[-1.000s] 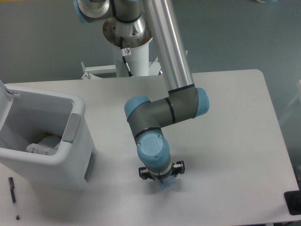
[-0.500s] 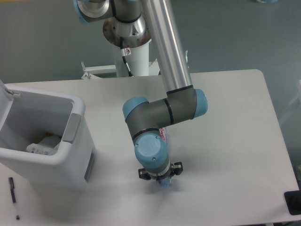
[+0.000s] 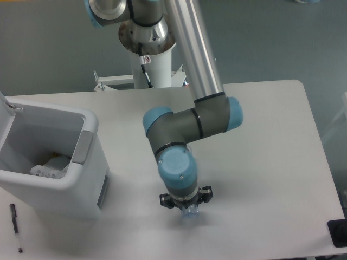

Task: Place the trash in the trash can
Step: 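Close the gripper on the bottle and lift it upright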

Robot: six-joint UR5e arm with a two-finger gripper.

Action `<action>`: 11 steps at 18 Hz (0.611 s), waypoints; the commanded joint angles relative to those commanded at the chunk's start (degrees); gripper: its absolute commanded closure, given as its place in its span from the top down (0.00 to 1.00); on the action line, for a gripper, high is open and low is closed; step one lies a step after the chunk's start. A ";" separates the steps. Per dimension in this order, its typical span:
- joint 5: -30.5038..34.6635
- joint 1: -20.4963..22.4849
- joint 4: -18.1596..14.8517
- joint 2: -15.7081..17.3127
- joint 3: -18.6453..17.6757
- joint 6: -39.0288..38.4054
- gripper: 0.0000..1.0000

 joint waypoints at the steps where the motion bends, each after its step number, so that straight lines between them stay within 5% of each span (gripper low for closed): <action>1: -2.29 0.53 0.00 0.88 1.06 -0.09 0.29; 11: -20.84 2.73 0.44 10.99 6.96 -3.95 0.29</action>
